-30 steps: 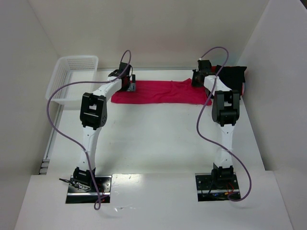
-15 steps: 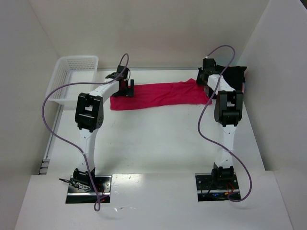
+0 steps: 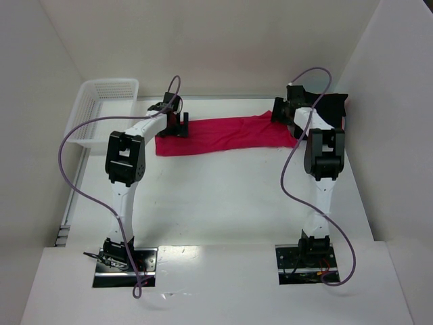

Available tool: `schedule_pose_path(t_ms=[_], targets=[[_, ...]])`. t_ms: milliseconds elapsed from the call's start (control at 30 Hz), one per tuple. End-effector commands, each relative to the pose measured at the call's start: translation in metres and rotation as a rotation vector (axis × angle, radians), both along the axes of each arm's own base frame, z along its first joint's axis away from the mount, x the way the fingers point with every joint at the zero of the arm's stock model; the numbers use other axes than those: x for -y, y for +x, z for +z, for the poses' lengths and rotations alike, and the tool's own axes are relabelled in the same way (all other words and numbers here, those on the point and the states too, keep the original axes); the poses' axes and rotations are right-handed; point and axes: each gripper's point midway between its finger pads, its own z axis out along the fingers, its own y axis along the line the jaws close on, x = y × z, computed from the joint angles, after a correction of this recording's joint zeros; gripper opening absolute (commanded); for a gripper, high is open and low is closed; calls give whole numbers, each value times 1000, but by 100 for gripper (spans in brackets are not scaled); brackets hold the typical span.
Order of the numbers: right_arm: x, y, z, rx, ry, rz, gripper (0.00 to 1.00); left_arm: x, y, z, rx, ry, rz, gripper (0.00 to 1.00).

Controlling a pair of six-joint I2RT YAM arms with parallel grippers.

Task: Fold and stack the t-shirts
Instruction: Fold the other side of the tshirt into a rectangle, then rotate the tshirt 90 degrees

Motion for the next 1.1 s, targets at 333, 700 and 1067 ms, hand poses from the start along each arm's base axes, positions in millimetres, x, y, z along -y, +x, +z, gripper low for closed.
schedule_pose_path(t_ms=[333, 700, 1067], targets=[[-9, -14, 108, 210, 31, 59, 69, 26, -11, 100, 166, 196, -571, 99], [-14, -41, 120, 210, 57, 75, 71, 45, 5, 55, 116, 124, -797, 99], [-22, -58, 115, 175, 100, 96, 73, 46, 9, 28, 69, 40, -874, 99]])
